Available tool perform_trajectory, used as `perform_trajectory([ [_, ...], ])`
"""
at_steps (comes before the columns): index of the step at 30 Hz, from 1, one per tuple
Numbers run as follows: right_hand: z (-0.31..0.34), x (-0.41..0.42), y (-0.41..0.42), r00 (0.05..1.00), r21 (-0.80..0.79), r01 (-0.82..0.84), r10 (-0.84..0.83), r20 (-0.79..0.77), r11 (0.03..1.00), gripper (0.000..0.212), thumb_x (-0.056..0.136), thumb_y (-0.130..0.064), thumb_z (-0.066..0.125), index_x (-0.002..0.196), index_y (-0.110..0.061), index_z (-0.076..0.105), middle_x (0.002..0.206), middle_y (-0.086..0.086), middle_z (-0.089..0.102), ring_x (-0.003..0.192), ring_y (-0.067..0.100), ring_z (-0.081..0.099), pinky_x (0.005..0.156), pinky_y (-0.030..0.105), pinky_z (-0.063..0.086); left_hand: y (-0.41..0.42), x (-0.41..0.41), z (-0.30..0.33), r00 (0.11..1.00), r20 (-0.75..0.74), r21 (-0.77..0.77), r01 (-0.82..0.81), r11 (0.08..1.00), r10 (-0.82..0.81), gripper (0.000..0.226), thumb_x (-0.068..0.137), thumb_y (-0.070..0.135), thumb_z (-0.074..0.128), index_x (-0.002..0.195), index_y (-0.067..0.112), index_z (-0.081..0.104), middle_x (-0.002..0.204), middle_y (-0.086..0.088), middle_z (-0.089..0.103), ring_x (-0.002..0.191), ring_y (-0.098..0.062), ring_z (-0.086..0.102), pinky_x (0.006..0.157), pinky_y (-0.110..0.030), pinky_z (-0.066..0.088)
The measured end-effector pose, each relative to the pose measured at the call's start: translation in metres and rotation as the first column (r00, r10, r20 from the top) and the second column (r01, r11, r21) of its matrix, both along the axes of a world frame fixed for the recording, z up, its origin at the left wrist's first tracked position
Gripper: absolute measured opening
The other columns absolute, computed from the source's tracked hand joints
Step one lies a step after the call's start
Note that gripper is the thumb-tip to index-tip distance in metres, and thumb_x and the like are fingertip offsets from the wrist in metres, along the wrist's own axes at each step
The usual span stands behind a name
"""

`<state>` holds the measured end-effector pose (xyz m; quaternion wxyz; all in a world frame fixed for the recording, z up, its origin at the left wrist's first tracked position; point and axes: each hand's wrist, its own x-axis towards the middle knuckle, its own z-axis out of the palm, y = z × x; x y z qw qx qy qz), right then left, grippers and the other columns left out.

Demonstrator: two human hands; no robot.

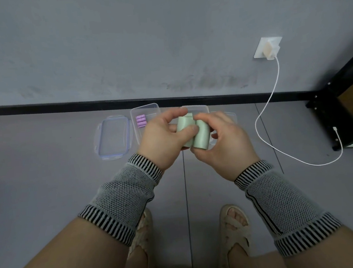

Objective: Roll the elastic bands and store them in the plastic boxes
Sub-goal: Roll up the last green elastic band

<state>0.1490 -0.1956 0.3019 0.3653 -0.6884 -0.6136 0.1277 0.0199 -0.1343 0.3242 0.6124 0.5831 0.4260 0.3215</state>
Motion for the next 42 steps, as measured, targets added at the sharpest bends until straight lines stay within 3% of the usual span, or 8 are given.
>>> perform_trajectory([
  [8, -0.004, -0.002, 0.001, 0.996, -0.024, 0.013, -0.011, 0.087, 1.000, 0.062, 0.071, -0.027, 0.076, 0.129, -0.019, 0.054, 0.110, -0.003, 0.056, 0.101, 0.018, 0.054, 0.084, 0.039, 0.050, 0.001, 0.003, -0.005, 0.997, -0.075, 0.024, 0.001, 1.000, 0.001, 0.042, 0.075, 0.009, 0.076, 0.110, 0.021, 0.056, 0.087, -0.006, 0.072, 0.081, -0.019, 0.070, 0.077, -0.036, 0.058],
  [13, 0.000, -0.002, -0.002, 0.997, -0.040, -0.012, 0.009, -0.082, 0.999, 0.083, 0.071, -0.028, 0.079, 0.142, -0.027, 0.036, 0.121, -0.013, 0.051, 0.109, 0.007, 0.050, 0.092, 0.024, 0.043, 0.007, -0.001, 0.000, 0.996, 0.084, -0.157, -0.008, 0.988, 0.021, 0.037, 0.077, 0.004, 0.071, 0.109, 0.018, 0.057, 0.071, 0.004, 0.072, 0.074, -0.014, 0.070, 0.068, -0.029, 0.058],
  [16, 0.002, -0.003, -0.002, 0.993, -0.024, -0.025, 0.022, -0.114, 0.999, 0.079, 0.069, -0.029, 0.081, 0.138, -0.026, 0.042, 0.120, -0.016, 0.049, 0.107, 0.001, 0.049, 0.092, 0.023, 0.045, 0.008, -0.003, 0.002, 0.990, 0.142, -0.221, 0.015, 0.975, 0.017, 0.037, 0.080, 0.002, 0.068, 0.113, 0.015, 0.056, 0.065, 0.008, 0.070, 0.067, -0.010, 0.069, 0.060, -0.023, 0.055],
  [22, 0.005, 0.000, 0.000, 0.977, -0.052, -0.030, 0.018, -0.211, 0.998, 0.070, 0.069, -0.027, 0.082, 0.130, -0.030, 0.049, 0.118, -0.013, 0.056, 0.101, 0.000, 0.053, 0.088, 0.019, 0.048, 0.008, -0.006, 0.002, 0.991, 0.130, -0.250, 0.048, 0.967, -0.016, 0.025, 0.086, 0.005, 0.061, 0.108, 0.017, 0.057, 0.084, -0.004, 0.068, 0.069, -0.012, 0.067, 0.058, -0.022, 0.054],
  [26, 0.010, 0.004, -0.001, 0.894, -0.073, -0.071, 0.031, -0.447, 0.995, 0.058, 0.068, -0.020, 0.083, 0.118, -0.030, 0.056, 0.113, -0.012, 0.061, 0.104, 0.002, 0.057, 0.087, 0.029, 0.053, 0.012, -0.009, 0.003, 0.991, 0.130, -0.307, 0.016, 0.952, 0.025, 0.017, 0.092, 0.005, 0.052, 0.101, 0.017, 0.060, 0.093, -0.007, 0.065, 0.070, -0.012, 0.067, 0.057, -0.021, 0.055],
  [31, 0.016, 0.010, -0.002, 0.703, 0.016, -0.096, 0.080, -0.707, 0.995, 0.056, 0.067, -0.006, 0.080, 0.115, -0.026, 0.059, 0.116, 0.000, 0.065, 0.106, 0.010, 0.062, 0.080, 0.023, 0.053, 0.018, -0.012, 0.006, 0.981, 0.189, -0.356, 0.031, 0.934, 0.039, 0.020, 0.092, 0.006, 0.052, 0.109, 0.014, 0.060, 0.089, -0.004, 0.064, 0.066, -0.009, 0.067, 0.055, -0.020, 0.054],
  [37, 0.011, 0.008, -0.003, 0.917, -0.100, -0.069, 0.023, -0.399, 0.993, 0.060, 0.066, -0.018, 0.083, 0.118, -0.033, 0.057, 0.110, -0.012, 0.060, 0.101, 0.003, 0.058, 0.086, 0.030, 0.054, 0.010, -0.008, 0.004, 0.994, 0.105, -0.247, 0.008, 0.969, 0.019, 0.023, 0.090, 0.003, 0.056, 0.106, 0.018, 0.060, 0.080, -0.001, 0.066, 0.065, -0.010, 0.067, 0.058, -0.022, 0.056],
  [42, 0.005, 0.002, -0.001, 0.980, -0.061, -0.048, 0.036, -0.195, 0.997, 0.060, 0.069, -0.018, 0.080, 0.123, -0.027, 0.056, 0.111, -0.009, 0.051, 0.095, 0.001, 0.054, 0.087, 0.026, 0.051, 0.005, -0.002, 0.000, 1.000, 0.015, -0.107, -0.007, 0.994, 0.008, 0.028, 0.087, 0.001, 0.059, 0.112, 0.015, 0.058, 0.077, -0.001, 0.069, 0.066, -0.009, 0.068, 0.062, -0.027, 0.057],
])
